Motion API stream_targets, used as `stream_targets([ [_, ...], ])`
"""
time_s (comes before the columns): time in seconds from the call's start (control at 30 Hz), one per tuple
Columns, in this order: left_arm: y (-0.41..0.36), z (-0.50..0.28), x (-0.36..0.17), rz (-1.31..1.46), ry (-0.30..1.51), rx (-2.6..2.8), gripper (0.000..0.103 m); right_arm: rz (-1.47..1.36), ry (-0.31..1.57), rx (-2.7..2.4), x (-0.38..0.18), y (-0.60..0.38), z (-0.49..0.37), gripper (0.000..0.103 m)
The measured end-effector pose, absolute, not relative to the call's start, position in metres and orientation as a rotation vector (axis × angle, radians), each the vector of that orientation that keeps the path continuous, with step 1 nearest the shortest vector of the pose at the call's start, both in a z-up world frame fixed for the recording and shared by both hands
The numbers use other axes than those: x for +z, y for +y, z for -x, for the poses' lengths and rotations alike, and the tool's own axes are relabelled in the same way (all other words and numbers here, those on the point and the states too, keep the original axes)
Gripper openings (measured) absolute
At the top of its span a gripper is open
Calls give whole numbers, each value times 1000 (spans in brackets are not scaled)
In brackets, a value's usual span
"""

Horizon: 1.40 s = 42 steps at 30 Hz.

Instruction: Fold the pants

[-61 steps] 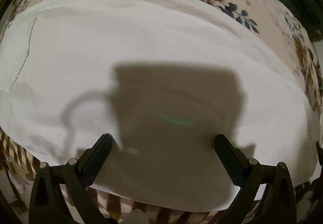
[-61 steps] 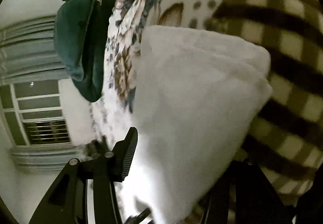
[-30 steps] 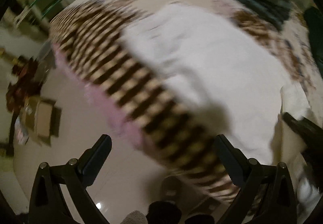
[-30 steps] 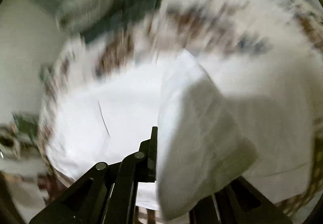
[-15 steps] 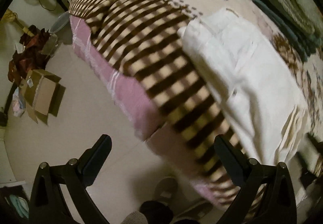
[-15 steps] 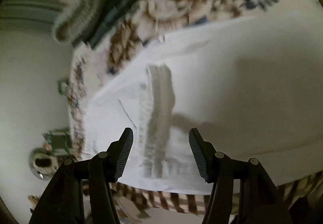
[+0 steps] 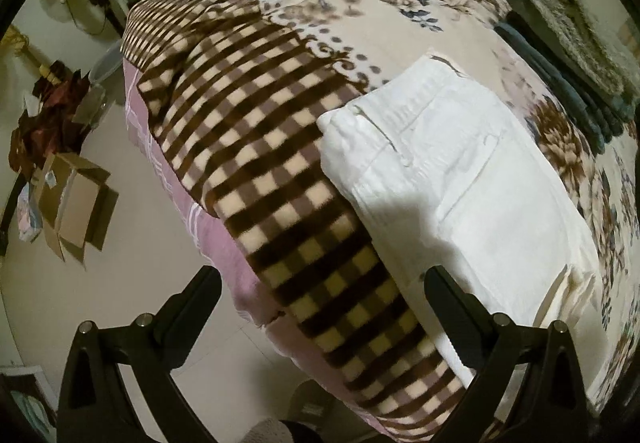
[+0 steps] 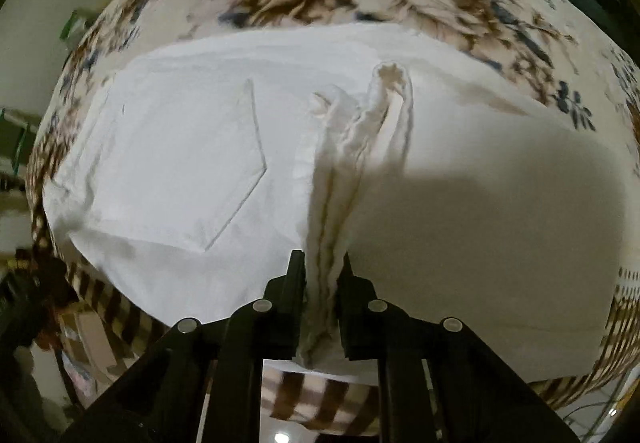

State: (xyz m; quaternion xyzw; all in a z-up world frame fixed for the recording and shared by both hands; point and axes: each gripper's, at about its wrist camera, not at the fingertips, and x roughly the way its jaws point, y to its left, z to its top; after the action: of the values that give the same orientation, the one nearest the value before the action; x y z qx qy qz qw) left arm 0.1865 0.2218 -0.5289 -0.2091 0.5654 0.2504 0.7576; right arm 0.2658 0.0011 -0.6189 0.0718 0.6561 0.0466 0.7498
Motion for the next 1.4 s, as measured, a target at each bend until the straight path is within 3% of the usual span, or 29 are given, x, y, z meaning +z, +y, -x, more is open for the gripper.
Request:
stream_targets([
  [0.13,227,-192,-527,503,1201,537,103,-207,1498,138,-637,-10,-273,28],
  [0.23,234,-196,-528,649,1140,466,103,-454,1504,236,-629,-36,-277,68],
  [0.43,254,-214,-567,916,1056,465,103,-654,1397,146,-608,-102,-263,70],
  [0.63,278,-238,-611,1017,1002,473,94,-674,1448,49,-628,-142,-253,70],
  [0.7,281,-241,-602,986,963,494,54,-684,1446,51,-638,-151,-253,70],
  [0.73,280,-242,-595,960,962,495,50,-670,1448,49,-638,-153,-251,70],
  [0.77,279,-241,-588,938,945,497,33,-660,1448,46,-635,-157,-252,70],
  [0.8,278,-239,-583,919,934,493,22,-653,1447,47,-636,-157,-252,70],
  [0.87,268,-235,-563,840,903,453,15,-616,1451,32,-636,-158,-252,70],
  [0.9,262,-234,-553,801,892,442,14,-566,1460,6,-635,-155,-253,70],
  [1.0,238,-226,-513,680,845,409,13,-372,1508,-95,-633,-150,-254,93],
  [1.03,232,-223,-505,656,838,407,13,-338,1509,-114,-631,-150,-254,95],
  [1.2,179,-210,-439,499,746,330,11,-253,1480,-115,-614,-160,-249,99],
  [1.4,60,-193,-372,282,672,174,10,-330,1458,-70,-589,-207,-233,100],
])
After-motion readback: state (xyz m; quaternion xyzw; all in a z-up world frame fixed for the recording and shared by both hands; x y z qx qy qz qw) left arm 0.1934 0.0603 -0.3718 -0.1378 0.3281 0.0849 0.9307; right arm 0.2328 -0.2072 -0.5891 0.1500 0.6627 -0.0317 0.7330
